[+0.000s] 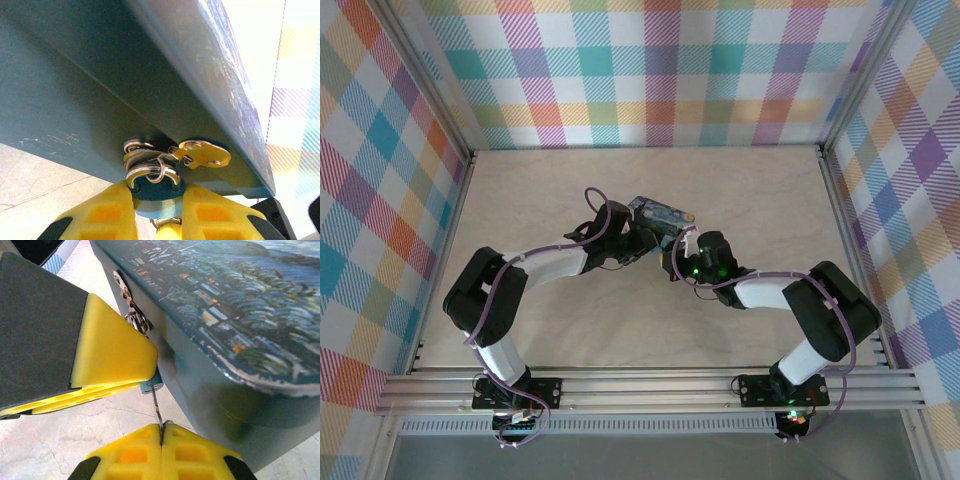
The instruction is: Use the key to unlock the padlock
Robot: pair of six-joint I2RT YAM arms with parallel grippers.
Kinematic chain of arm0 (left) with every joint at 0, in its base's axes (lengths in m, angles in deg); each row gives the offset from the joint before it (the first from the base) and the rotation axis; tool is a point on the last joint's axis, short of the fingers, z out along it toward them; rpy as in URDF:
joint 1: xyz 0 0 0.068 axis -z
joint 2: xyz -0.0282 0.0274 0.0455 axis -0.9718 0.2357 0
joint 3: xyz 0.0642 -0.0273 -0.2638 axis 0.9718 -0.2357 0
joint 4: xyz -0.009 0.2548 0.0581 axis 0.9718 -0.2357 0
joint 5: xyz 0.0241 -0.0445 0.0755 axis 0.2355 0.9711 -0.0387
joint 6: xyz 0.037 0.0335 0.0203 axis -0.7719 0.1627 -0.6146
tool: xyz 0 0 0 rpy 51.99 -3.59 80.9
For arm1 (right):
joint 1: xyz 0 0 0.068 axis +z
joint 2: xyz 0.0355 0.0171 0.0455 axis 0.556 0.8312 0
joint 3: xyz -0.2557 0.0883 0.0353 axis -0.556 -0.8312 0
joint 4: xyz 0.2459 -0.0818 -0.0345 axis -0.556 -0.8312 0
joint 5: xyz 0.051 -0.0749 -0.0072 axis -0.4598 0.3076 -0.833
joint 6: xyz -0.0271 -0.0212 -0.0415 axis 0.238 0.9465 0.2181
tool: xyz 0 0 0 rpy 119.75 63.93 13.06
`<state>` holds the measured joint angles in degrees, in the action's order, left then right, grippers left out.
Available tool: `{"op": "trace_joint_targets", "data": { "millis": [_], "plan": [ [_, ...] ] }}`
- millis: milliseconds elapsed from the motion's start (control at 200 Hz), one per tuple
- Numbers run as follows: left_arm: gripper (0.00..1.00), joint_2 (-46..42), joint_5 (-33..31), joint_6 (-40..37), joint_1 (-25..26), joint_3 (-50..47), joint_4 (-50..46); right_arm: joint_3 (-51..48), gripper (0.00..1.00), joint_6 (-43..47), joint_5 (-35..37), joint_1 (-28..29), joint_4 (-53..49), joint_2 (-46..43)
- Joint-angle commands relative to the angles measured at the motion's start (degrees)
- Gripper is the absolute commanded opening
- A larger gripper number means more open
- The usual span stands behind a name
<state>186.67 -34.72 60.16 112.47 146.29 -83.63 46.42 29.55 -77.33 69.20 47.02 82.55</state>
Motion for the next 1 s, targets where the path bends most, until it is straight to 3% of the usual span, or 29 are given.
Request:
{"op": "trace_joint_targets", "data": {
  "millis": [0,430,1000],
  "plan": [
    [0.13,2.01,4.44,0.64,3.41,-0.55,0.43,4.01,0.00,0.31,-7.09,2.62,15.22,-2.90],
    [0.13,1.98,3.82,-1.42,3.74,-0.22,-2.57,5.91,0.00,5.41,-4.93,2.63,7.23,-5.66],
    [0.13,3.07,2.54,-0.12,3.89,0.07,-1.02,6.18,0.00,4.47,-3.78,3.86,3.81,-5.84]
  ]
}}
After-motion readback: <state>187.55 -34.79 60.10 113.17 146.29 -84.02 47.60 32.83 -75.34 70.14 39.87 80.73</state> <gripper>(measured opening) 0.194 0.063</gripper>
